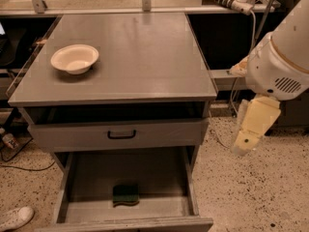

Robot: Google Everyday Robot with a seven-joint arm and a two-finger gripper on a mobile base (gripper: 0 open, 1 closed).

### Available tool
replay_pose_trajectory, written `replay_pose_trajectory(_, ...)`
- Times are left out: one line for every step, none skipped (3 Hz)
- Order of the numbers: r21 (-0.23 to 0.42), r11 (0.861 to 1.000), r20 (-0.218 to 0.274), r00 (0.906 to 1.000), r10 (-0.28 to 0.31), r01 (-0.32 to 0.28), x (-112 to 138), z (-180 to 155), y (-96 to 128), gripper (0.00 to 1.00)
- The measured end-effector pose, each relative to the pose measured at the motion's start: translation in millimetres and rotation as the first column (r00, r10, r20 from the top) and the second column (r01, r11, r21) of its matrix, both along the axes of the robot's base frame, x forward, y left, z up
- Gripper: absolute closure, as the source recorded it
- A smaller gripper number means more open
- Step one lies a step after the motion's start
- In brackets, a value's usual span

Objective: Pick sponge from middle drawer and place on counter

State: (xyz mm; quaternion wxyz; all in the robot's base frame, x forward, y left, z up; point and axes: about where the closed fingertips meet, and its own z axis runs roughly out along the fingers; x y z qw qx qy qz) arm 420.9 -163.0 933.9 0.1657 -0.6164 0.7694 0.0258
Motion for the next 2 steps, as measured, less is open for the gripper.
replay_pose_trajectory(0.003, 1.0, -0.058, 0.9983, -0.002, 0.002, -19, -30, 10, 0.0)
replay_pose_trajectory(0.031, 0.999, -0.189, 0.9819, 0.001, 0.005, -56, -95, 38, 0.0)
